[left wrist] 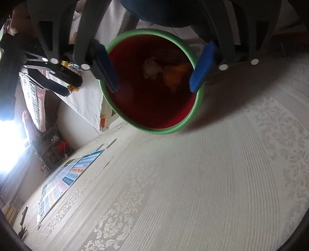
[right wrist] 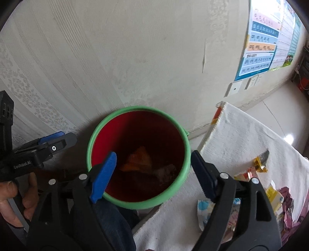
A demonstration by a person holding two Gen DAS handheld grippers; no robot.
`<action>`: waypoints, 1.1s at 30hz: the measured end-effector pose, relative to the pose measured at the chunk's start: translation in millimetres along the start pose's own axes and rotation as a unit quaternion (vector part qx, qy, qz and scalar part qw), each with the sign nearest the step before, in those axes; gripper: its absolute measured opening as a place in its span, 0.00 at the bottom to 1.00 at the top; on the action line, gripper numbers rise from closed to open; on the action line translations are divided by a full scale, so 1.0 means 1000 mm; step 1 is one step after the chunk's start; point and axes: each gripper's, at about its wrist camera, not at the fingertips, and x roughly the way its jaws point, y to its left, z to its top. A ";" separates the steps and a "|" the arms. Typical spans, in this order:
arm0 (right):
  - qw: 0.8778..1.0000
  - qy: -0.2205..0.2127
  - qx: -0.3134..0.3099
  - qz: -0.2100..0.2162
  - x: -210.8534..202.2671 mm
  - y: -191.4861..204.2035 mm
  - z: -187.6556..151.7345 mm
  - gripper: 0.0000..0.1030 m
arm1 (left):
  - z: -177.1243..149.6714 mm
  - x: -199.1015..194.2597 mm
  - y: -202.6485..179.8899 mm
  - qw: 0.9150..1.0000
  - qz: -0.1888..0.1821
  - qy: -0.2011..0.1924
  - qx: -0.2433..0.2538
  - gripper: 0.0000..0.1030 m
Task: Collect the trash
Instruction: 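Move both tools back over the table toward the remaining trash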
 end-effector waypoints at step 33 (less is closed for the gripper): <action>0.970 -0.071 0.182 -0.142 -0.187 -0.193 -0.203 0.92 | -0.124 0.013 -0.222 0.981 -0.081 0.051 0.168 0.90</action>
